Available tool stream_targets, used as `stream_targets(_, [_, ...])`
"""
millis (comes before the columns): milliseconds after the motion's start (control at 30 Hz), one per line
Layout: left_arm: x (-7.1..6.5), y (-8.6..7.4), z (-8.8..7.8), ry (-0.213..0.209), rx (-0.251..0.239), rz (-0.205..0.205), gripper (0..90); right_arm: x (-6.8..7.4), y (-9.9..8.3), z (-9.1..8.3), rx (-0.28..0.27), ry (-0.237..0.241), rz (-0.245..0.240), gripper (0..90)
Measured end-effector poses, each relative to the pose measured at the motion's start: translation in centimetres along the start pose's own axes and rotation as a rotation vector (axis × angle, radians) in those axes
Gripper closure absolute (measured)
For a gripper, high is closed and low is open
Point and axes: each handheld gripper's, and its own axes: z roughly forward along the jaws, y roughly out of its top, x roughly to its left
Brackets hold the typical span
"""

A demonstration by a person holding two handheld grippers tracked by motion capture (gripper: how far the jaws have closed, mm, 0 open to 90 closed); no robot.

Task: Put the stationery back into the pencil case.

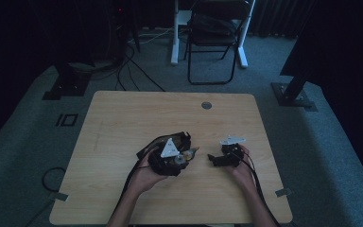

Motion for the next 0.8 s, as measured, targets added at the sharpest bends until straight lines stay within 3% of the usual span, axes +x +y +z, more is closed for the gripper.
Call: stream_targets(800, [0.78, 0.27, -0.95, 0.018, -0.007, -0.001, 41.8, 0.0, 0.0, 0.0, 0.0, 0.001, -0.003, 14.3])
